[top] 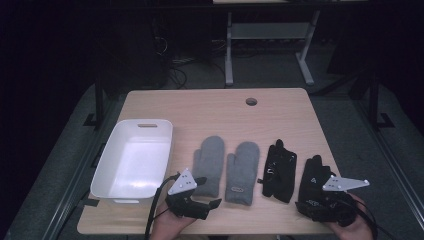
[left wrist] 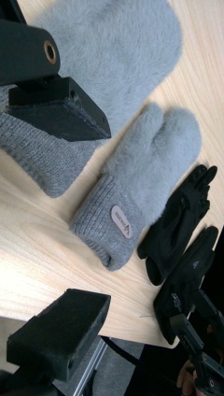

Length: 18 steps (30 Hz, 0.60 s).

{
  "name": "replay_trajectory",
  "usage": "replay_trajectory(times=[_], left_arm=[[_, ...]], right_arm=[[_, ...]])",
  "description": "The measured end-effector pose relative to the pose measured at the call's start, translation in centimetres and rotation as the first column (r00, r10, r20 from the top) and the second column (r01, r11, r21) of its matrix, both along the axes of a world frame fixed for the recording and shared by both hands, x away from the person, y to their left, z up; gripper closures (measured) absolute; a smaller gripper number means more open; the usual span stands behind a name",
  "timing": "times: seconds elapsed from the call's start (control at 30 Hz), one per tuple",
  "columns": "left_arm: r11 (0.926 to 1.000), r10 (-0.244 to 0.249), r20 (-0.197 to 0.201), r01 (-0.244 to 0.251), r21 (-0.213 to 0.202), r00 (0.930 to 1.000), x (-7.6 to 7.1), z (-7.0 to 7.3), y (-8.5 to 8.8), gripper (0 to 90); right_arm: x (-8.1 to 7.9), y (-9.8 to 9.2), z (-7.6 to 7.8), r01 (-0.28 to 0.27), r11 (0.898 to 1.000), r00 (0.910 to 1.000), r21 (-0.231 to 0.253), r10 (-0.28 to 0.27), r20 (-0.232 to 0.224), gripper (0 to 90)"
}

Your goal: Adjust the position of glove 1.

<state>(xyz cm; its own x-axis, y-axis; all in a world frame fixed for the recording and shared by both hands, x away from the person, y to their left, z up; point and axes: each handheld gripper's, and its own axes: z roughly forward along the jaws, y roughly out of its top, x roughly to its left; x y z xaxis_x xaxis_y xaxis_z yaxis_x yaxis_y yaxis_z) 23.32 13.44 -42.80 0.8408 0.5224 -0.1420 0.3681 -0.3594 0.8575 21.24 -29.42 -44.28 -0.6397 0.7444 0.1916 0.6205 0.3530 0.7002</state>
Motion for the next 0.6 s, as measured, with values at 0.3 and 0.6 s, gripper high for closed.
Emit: replay_trajectory(times=[0.3, 0.6], left_arm=[[0.9993, -0.026, -0.006, 0.026, 0.026, 0.9996, -0.3, -0.2, 0.0, 16.9], [0.9996, 0.003, -0.052, -0.001, 0.03, 0.9986, 0.0, -0.3, 0.7, 17.4]], right_arm=[[0.1, 0.3, 0.5, -0.006, 1.0, 1.0, 0.007, 0.006, 0.003, 29.4], [1.1, 2.4, 1.3, -0.061, 0.998, 0.9981, -0.034, 0.061, -0.005, 28.6]])
